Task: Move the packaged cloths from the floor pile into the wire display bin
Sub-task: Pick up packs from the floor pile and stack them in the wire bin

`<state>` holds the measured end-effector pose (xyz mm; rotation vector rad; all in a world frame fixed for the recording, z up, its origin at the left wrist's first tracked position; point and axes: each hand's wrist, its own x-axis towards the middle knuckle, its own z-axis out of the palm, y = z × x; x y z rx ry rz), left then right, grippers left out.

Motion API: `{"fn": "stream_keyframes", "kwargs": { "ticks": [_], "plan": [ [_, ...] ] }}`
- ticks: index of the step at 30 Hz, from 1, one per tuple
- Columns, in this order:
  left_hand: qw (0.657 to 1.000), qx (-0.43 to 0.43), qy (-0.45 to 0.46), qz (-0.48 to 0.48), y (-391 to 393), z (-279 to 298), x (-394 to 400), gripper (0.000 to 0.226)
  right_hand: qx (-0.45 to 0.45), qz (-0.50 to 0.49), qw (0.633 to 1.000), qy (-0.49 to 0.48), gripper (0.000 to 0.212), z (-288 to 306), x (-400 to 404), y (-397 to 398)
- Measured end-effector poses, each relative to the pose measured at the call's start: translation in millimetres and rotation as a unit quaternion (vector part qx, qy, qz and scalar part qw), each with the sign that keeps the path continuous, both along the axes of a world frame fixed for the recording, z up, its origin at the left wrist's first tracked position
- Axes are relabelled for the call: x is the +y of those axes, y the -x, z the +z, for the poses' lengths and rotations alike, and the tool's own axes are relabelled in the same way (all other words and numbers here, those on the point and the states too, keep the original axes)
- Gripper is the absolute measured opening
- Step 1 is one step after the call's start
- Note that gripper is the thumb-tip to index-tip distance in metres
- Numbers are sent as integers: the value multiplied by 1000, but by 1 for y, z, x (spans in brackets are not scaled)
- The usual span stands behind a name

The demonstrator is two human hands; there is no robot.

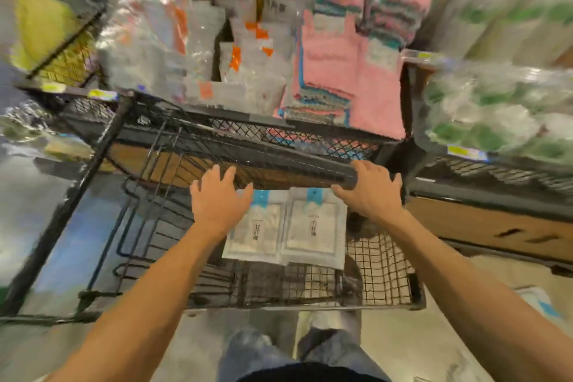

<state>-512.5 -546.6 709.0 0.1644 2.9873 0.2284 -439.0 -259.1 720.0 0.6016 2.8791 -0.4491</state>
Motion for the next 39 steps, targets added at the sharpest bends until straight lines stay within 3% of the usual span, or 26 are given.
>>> {"fn": "stream_keyframes", "kwargs": {
  "ticks": [8,15,22,27,39],
  "plan": [
    [997,19,-36,-68,-6,79,8,72,55,-98,994,9,79,70,-2,-68],
    [972,32,-61,-224,-33,99,51,69,65,-276,959,-16,80,99,-6,-192],
    [918,-18,-69,-390,-124,87,122,70,26,-455,890,-25,82,105,-14,-355],
    [877,-28,-79,-473,-183,93,169,70,47,-556,830,-6,77,97,-23,-449],
    [788,-14,-3,-615,-333,73,285,71,45,-681,730,39,81,54,-12,-641]
  ]
}}
